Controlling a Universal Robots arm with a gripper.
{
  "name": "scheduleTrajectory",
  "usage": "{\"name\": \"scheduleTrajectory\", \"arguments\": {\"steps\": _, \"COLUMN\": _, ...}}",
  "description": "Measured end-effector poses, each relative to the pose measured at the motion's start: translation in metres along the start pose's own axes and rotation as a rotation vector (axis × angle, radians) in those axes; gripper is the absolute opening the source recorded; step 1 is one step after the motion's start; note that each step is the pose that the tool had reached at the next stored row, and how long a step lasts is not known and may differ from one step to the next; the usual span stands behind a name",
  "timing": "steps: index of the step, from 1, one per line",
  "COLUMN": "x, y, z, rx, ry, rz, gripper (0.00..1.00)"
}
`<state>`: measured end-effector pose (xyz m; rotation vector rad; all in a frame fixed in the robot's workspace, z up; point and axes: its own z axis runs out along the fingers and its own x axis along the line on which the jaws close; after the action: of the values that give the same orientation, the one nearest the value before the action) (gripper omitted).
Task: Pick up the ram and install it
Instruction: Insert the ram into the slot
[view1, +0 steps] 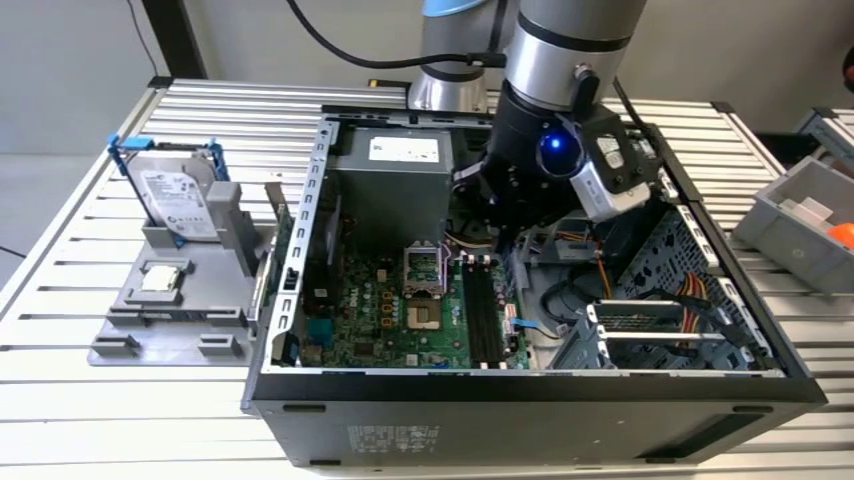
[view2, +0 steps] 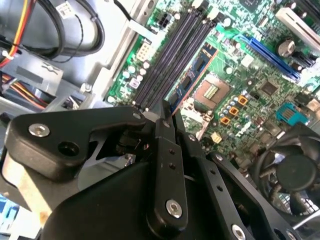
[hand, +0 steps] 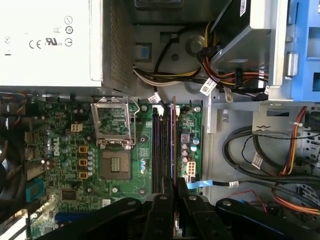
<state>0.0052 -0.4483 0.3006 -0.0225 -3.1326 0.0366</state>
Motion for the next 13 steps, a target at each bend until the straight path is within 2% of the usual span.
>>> {"name": "scheduleTrajectory", "arguments": {"steps": 7, "x": 0.0023, "y": 0.0001, "z": 0.0052, "rx": 0.0003, "ry": 0.0, "rz": 0.001, "gripper": 0.0}}
{"name": "scheduleTrajectory", "arguments": {"steps": 13, "x": 0.0044, "y": 0.0003, "z": 0.0156, "rx": 0.0004, "ry": 0.0011, "rz": 0.007, "gripper": 0.0}}
